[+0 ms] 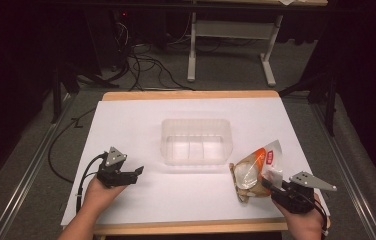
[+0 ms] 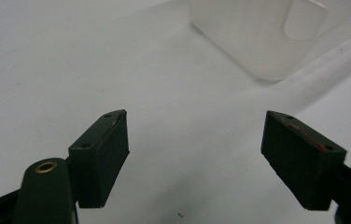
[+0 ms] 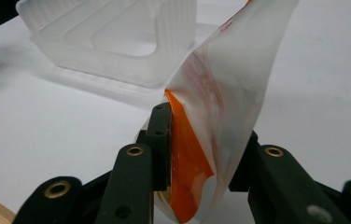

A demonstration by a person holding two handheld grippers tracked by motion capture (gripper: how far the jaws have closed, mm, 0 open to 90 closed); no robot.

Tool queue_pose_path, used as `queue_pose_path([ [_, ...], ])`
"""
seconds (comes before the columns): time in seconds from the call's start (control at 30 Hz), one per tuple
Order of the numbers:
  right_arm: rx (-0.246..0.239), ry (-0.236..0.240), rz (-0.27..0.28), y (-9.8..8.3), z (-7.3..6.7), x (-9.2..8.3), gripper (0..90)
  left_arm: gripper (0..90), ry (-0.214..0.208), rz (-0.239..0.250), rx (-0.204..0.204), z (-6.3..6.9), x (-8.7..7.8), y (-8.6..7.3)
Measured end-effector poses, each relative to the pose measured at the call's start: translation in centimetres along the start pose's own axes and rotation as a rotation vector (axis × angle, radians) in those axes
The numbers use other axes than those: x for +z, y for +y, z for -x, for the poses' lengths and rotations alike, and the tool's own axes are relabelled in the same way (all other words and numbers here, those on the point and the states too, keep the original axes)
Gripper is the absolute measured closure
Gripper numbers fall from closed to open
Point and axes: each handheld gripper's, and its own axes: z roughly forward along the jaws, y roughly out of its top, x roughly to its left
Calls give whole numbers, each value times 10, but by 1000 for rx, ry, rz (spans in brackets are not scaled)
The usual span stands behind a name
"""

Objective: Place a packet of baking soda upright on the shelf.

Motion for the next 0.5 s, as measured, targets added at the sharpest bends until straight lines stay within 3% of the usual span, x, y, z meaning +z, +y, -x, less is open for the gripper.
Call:
queue_pose_path([
  [0.2, -9, -62, 56, 7, 2, -3, 749, 236, 18, -4, 7, -4, -6, -5],
  [0.23, -13, -96, 89, 12, 5, -5, 777, 237, 26, -4, -5, -6, -9, -7],
  [0.27, -14, -112, 118, 14, 6, -6, 878, 237, 33, -3, -6, -8, -11, -9],
  [0.3, -11, -138, 145, 16, 8, -9, 868, 237, 38, -3, -11, -9, -13, -10],
  [0.4, 10, -128, 168, 20, 14, -10, 871, 238, 49, -1, -20, -11, -17, -14],
  [0.5, 16, -86, 170, 25, 17, -3, 900, 240, 69, -3, -36, -15, -25, -20],
])
